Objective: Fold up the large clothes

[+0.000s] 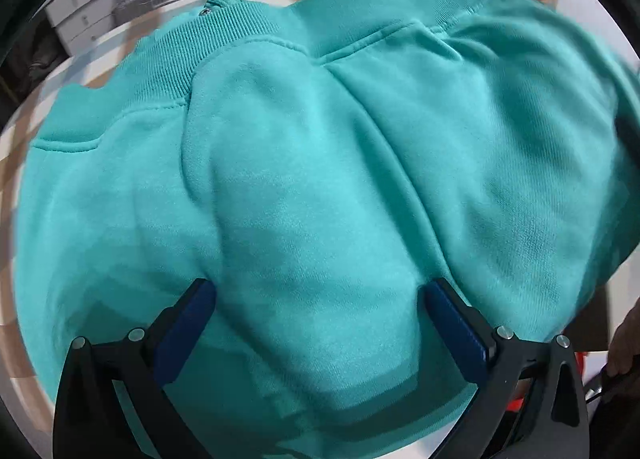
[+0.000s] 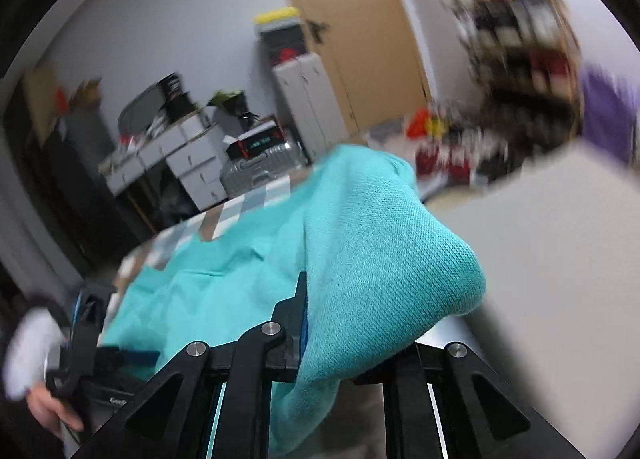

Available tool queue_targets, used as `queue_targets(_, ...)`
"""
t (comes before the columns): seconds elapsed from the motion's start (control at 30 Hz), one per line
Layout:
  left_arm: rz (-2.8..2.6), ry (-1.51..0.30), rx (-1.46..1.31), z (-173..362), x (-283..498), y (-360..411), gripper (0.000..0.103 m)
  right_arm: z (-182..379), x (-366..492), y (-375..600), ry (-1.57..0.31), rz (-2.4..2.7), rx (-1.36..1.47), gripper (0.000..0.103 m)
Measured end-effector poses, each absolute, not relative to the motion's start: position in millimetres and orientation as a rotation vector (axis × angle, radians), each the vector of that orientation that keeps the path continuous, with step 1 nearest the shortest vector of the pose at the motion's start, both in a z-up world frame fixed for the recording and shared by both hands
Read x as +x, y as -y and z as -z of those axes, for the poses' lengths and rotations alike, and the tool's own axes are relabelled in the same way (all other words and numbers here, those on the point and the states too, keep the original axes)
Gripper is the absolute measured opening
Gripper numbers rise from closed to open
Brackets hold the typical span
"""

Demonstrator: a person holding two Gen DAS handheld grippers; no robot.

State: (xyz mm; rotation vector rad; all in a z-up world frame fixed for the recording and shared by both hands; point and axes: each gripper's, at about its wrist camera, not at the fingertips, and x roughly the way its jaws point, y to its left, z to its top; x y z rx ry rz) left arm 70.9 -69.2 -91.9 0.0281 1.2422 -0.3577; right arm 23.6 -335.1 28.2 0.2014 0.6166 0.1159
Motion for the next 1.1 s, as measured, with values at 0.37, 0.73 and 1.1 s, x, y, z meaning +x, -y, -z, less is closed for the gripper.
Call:
queue_targets(0.37,0.757,-1.177,-0.368,52.1,13.1,7.1,0.089,-87.0,-24.8,177.1,-0.451,-0.291,-0.606,0.012)
queue_targets(0.73,0.603,-1.143,-0.579,57.9,-20.9,-124.1,0.091,33.2,-68.2,60.7,-0.583,-0.502,-0.823,0.014)
queue_targets(1.1,0.656,-0.891,-0.601,-3.7,-28.3,-129.2,0.091,33.7,-60.5,71.7,-0.667,-0.552,-0.493,0.036)
